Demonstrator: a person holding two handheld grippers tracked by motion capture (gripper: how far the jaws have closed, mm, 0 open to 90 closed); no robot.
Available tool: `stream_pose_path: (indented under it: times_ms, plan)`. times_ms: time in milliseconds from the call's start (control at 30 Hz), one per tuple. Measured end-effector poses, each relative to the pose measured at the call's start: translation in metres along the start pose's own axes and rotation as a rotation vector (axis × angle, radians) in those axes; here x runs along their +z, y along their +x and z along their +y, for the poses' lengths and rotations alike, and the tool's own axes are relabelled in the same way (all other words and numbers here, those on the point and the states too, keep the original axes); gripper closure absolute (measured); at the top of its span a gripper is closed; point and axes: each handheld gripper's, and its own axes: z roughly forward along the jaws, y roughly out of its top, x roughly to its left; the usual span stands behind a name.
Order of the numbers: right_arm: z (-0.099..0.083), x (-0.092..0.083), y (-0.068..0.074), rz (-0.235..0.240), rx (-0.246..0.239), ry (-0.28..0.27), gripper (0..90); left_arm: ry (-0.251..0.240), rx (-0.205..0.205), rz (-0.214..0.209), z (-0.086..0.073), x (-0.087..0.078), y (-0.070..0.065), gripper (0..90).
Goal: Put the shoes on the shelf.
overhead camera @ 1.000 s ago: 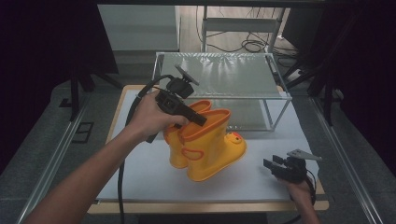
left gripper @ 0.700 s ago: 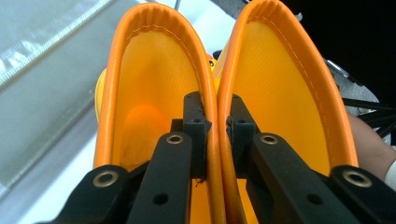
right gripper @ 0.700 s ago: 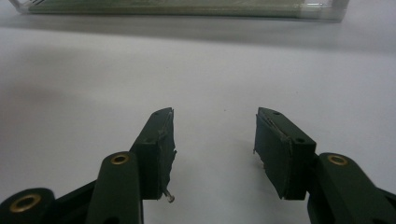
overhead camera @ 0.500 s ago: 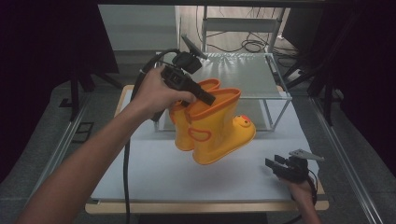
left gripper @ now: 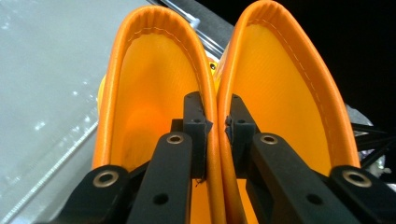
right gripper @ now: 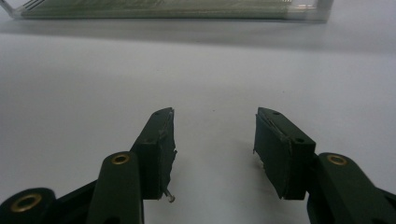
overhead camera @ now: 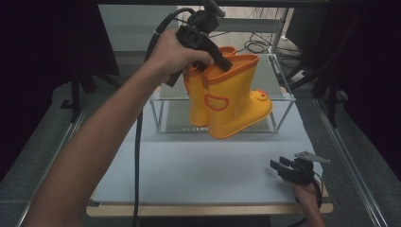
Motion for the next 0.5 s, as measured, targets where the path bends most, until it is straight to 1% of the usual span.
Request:
stream_pose_path:
  times_ms: [67,100,133,167,233,267,300,333,367,400,500]
  plan:
    - [0.000,0.000,-0.001,-0.002,0.004,-0.005,47.4,0.007,0.002,0.026,0.010,0.001,0.004,82.2]
    - [0.000,0.000,-0.001,-0.002,0.004,-0.005,47.4,0.007,0.002,0.026,0.010,0.001,0.004,82.2]
    - [0.000,-0.001,-0.001,-0.003,0.004,-0.005,47.4,-0.002,-0.010,0.040,0.016,0.001,0.008,82.2]
    - [0.000,-0.002,-0.002,-0.005,0.004,-0.005,47.4,-0.022,-0.034,0.042,0.021,0.003,0.013,82.2]
    - [0.000,-0.002,-0.003,-0.006,0.007,-0.007,47.6,-0.038,-0.054,0.056,0.027,0.005,0.022,82.2]
    - [0.000,-0.002,-0.003,-0.007,0.009,-0.007,47.6,-0.052,-0.073,0.063,0.030,0.007,0.026,82.2]
    - [0.000,-0.002,-0.003,-0.007,0.009,-0.007,47.6,-0.052,-0.073,0.063,0.030,0.007,0.026,82.2]
    - [-0.001,-0.002,-0.003,-0.009,0.011,-0.008,47.7,-0.060,-0.089,0.078,0.032,0.009,0.031,82.2]
    - [-0.001,-0.002,-0.004,-0.008,0.013,-0.008,47.7,-0.072,-0.113,0.095,0.036,0.011,0.036,82.1]
    - [-0.001,-0.002,-0.003,-0.009,0.011,-0.009,47.7,-0.091,-0.147,0.120,0.040,0.015,0.043,82.2]
    - [-0.001,-0.002,-0.003,-0.009,0.012,-0.010,47.7,-0.116,-0.200,0.166,0.047,0.020,0.055,82.2]
